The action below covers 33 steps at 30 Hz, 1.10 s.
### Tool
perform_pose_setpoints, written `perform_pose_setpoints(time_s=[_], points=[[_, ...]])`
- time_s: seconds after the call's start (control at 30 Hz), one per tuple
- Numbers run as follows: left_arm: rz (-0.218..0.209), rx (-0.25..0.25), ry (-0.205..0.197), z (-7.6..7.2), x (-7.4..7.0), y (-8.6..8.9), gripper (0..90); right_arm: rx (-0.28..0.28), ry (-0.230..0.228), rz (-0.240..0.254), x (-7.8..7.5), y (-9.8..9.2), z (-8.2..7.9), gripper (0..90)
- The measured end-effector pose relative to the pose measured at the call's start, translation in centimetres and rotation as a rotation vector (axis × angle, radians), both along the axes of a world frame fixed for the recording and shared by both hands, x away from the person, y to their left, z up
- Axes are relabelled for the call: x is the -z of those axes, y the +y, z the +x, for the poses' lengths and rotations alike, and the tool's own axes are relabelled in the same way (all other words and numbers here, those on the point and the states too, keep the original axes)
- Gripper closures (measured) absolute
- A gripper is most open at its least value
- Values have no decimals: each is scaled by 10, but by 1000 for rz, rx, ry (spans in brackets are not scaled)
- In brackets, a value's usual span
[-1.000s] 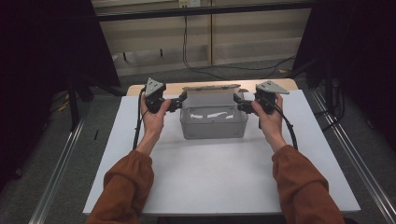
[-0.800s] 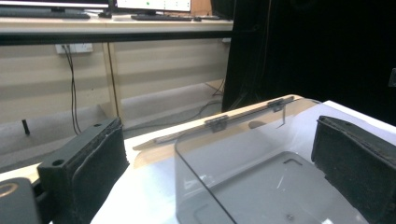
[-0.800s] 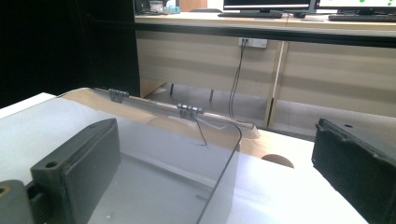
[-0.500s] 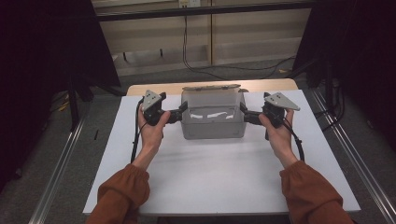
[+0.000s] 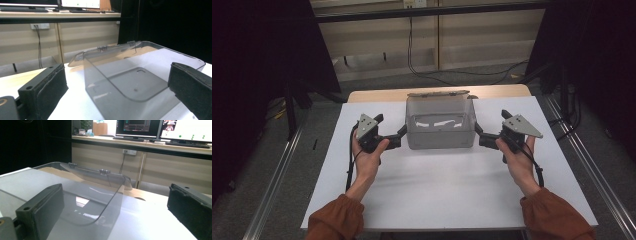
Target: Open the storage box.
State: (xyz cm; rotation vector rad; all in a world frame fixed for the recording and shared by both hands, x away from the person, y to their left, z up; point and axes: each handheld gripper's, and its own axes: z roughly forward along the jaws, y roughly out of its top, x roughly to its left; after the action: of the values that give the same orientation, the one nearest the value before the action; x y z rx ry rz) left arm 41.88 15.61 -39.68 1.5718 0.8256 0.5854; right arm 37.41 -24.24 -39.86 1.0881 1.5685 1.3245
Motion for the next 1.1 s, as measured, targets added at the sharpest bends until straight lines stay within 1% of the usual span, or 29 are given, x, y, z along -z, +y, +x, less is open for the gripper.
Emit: perform_pose_setpoints(time_s=[0.1,0.13,0.23,0.27,0.3,0.33,0.37,0.4,0.43,0.47,0.5,0.57,0.6,0.7,0.8,0.93,1.03,1.1], points=[[-16,-14,-1,-9,5,6,20,-3,4,-1,2,-2,-8,7],[-13,-20,-1,-12,6,8,20,2,-5,-3,3,-3,-11,6],[-9,-24,-4,-20,10,10,20,8,0,-5,7,-7,-18,6],[4,-20,-7,-23,11,12,20,12,1,-7,8,-9,-20,6],[-3,-19,-10,-26,11,13,20,17,3,-6,9,-10,-22,6],[-1,-20,-8,-30,12,15,20,19,5,-3,10,-12,-25,6],[13,-28,-22,-33,13,17,20,21,7,2,11,-14,-28,6],[18,-37,-30,-36,14,18,20,24,5,2,12,-16,-31,6],[21,-41,-27,-39,16,21,20,30,3,-1,13,-18,-34,6],[19,-57,-16,-42,18,23,20,30,3,-1,15,-19,-37,6],[0,-68,-8,-45,21,25,20,40,1,-8,16,-21,-40,6],[0,-76,4,-50,24,29,20,49,7,-1,20,-24,-46,7],[4,-82,0,-52,24,31,20,52,6,0,22,-25,-49,7],[-11,-83,-4,-62,25,36,20,63,8,0,25,-30,-59,7],[-21,-94,15,-72,27,39,24,67,7,15,26,-33,-68,7],[-8,-101,17,-80,31,45,26,63,9,12,26,-38,-80,0],[7,-145,40,-86,36,51,31,69,14,13,28,-44,-89,0],[16,-157,47,-90,38,53,31,74,20,7,31,-46,-94,0]])
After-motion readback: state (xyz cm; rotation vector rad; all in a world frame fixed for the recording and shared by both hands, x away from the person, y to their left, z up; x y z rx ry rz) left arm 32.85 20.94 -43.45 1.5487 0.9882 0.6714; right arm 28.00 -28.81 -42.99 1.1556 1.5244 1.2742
